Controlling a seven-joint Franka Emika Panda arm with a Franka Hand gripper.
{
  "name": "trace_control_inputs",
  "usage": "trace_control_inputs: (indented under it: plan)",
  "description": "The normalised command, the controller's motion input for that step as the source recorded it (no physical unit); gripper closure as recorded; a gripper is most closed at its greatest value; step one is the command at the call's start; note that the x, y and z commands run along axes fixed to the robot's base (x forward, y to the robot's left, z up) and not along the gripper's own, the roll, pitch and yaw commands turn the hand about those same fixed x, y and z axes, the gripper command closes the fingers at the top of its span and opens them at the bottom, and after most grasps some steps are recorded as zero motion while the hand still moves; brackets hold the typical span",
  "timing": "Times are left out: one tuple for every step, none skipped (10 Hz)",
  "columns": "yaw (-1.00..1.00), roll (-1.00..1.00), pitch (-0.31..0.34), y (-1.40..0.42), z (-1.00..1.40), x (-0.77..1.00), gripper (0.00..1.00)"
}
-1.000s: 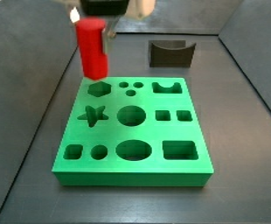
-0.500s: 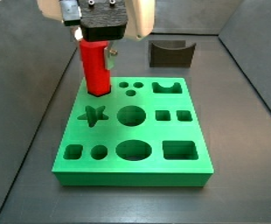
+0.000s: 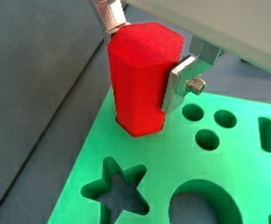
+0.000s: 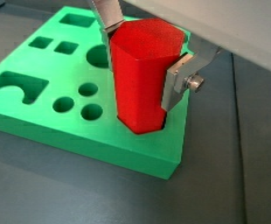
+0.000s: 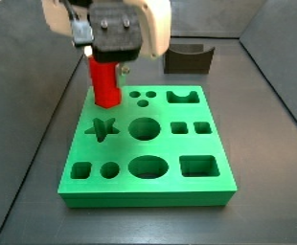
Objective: Insert the hexagon object.
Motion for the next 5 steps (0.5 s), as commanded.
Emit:
trace_control_inputs:
  plan:
    - [0.04,0.07,-0.08,0.0,-1.0,0.0,1.0]
    - [0.0,0.0,-0.159,-0.01,-0.93,0.09,1.0]
    - [0.0,0.0,-0.3,-0.15,-0.67,0.05,1.0]
    - [0.0,-0.06,-0.33,-0.01,-0.59,0.05,1.0]
    - [0.36,0.25,-0.23,-0.5,-0.37,0.01,1.0]
